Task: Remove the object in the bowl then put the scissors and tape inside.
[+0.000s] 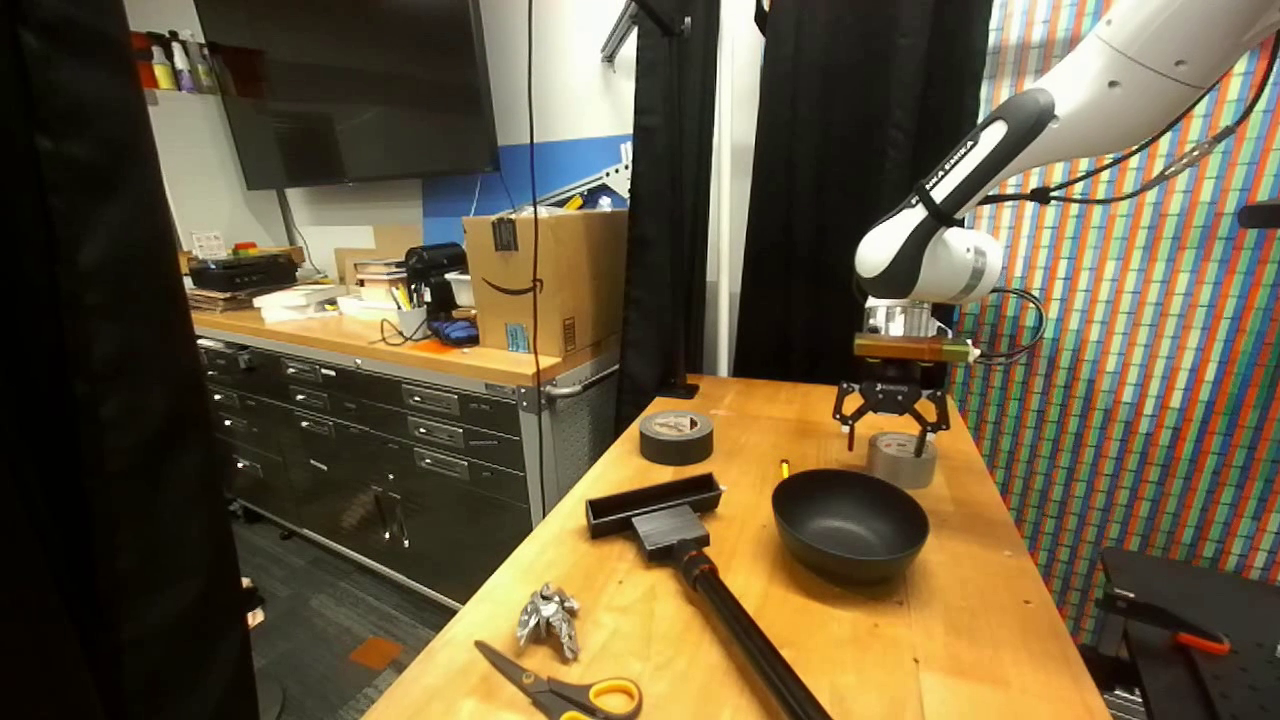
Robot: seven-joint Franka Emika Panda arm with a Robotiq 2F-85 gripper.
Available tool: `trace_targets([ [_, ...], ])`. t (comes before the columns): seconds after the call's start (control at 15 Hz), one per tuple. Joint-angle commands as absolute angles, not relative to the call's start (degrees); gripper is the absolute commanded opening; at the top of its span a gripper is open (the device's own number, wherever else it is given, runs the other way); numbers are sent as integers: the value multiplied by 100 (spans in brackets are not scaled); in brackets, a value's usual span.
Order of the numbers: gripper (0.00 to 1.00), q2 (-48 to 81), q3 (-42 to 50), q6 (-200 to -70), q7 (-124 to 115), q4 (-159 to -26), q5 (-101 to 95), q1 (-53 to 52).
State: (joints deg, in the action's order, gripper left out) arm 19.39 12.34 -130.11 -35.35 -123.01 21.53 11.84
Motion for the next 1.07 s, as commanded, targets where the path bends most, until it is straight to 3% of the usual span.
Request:
trace_targets([
  [0.0, 100, 2263, 1258, -12992, -3422, -11933, 2161, 1212],
  [0.47, 100, 2962, 1169, -13113, -2881, -11228, 2313, 1364],
  [0.53, 75, 3044, 1163, -13153, -2802, -11163, 2324, 1380],
  [0.67, 68, 3151, 1156, -13180, -2700, -11069, 2357, 1420],
  [1.0, 29, 3032, 1183, -13171, -2611, -11058, 2366, 1440],
])
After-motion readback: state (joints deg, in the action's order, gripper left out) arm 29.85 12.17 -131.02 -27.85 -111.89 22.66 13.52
